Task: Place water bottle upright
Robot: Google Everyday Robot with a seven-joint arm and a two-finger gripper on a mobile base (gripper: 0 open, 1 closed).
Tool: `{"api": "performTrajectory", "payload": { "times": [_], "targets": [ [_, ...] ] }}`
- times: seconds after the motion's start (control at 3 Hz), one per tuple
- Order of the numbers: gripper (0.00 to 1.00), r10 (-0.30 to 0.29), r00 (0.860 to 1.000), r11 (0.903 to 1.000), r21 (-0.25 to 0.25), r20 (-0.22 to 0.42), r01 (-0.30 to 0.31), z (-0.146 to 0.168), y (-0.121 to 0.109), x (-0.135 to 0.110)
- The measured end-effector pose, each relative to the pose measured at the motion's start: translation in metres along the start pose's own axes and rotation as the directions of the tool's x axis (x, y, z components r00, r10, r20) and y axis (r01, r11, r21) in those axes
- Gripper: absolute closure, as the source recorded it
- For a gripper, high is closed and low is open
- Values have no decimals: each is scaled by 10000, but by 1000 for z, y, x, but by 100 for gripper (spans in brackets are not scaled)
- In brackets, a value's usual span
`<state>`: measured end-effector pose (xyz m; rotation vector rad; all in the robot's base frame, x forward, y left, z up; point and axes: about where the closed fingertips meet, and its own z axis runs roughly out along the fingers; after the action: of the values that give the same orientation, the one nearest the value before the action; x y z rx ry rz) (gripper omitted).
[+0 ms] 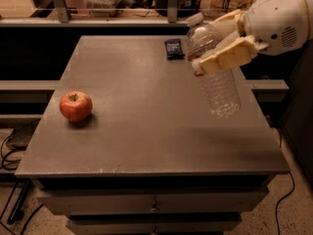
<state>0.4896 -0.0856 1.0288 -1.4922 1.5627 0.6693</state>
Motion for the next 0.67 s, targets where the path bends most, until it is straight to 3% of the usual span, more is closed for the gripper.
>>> {"api": "performTrajectory", "payload": {
  "times": [0.33,0.67],
  "targets": [
    [100,-1372,9890,9899,-291,545,1389,9,7,-12],
    [100,-2495,9569,9656,-362,1489,2574,16,14,-22]
  ]
}}
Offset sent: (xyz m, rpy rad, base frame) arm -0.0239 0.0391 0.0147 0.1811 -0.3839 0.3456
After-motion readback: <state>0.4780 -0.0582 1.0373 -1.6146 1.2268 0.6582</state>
